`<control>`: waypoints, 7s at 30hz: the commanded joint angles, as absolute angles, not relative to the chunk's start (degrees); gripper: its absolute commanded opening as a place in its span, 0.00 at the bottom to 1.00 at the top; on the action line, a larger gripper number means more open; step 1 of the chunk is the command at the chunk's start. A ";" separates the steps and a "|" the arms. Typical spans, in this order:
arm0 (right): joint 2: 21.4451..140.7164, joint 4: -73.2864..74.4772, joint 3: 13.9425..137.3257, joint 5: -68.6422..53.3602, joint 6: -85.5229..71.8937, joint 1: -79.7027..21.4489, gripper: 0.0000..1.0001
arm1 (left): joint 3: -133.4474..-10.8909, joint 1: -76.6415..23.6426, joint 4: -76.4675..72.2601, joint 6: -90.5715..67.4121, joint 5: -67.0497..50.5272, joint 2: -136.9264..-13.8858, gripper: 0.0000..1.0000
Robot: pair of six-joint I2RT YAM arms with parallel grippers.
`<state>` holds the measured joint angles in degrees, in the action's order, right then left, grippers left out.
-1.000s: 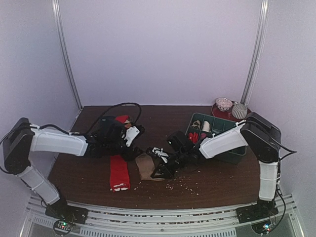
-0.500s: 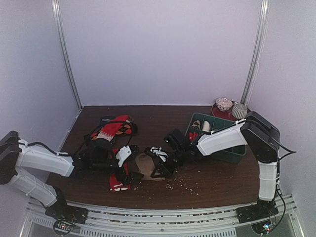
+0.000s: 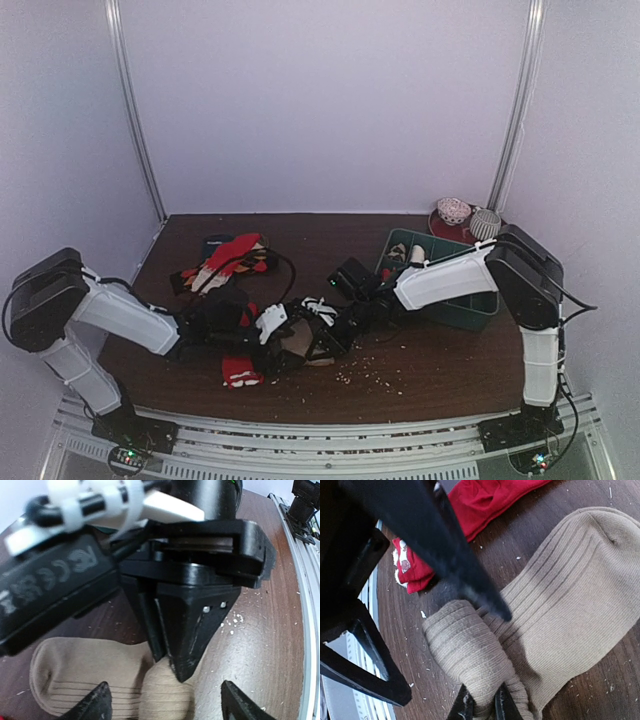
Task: Roll the socks
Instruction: Roll a pair of socks at the center of the board.
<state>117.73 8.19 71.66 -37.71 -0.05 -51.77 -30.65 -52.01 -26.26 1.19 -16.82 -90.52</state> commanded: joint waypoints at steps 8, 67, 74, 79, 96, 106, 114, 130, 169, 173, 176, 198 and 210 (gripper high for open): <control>124.63 29.80 67.06 -26.63 0.80 -51.53 0.08 | -32.68 -54.54 -28.50 -1.00 -19.21 -96.68 0.50; 115.63 -14.30 56.52 -41.85 22.28 -53.75 0.45 | -18.72 -54.49 -41.45 -27.42 -24.28 -107.68 0.00; 120.32 -7.81 59.05 -35.92 21.69 -55.33 0.21 | -19.37 -54.49 -42.11 -26.85 -24.94 -108.51 0.00; 119.74 -6.80 57.40 -28.72 17.56 -55.31 0.07 | -22.77 -54.37 -35.42 -23.57 -24.86 -104.94 0.13; 113.80 -7.90 51.46 -20.96 10.23 -55.45 0.06 | -33.53 -47.21 -15.83 -14.38 -19.65 -89.63 0.34; 110.25 -7.57 48.76 -20.23 12.40 -57.20 0.07 | -41.88 -45.29 -15.92 -11.29 -21.46 -102.99 0.00; 108.72 -2.35 51.07 -21.75 15.21 -59.52 0.07 | -53.62 -43.25 -10.90 -3.61 -26.08 -113.94 0.00; 123.04 3.68 52.17 -36.90 -13.06 -48.00 0.06 | -47.50 -42.81 -12.36 -3.21 -24.86 -112.32 0.00; 127.76 11.78 54.30 -34.20 -13.88 -45.27 0.06 | -34.20 -48.25 -37.47 -1.07 -30.18 -99.57 0.88; 128.05 12.06 54.62 -34.30 -13.55 -45.26 0.06 | -34.98 -48.26 -37.30 -1.88 -31.91 -102.54 0.72; 128.14 12.19 54.71 -34.36 -13.47 -45.27 0.06 | -34.77 -48.26 -37.90 -2.97 -32.97 -103.55 0.59; 128.05 12.13 54.49 -33.97 -13.69 -45.29 0.06 | -36.72 -48.52 -39.49 -5.78 -34.99 -107.57 0.12; 122.41 10.59 55.87 -30.67 -10.24 -45.31 0.20 | -32.64 -48.56 -38.46 -11.40 -34.24 -109.99 0.00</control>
<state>118.13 -9.43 60.55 -50.17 -12.97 -45.82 -34.76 -47.92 -40.16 -7.81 -33.45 -107.24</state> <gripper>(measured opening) 0.166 0.107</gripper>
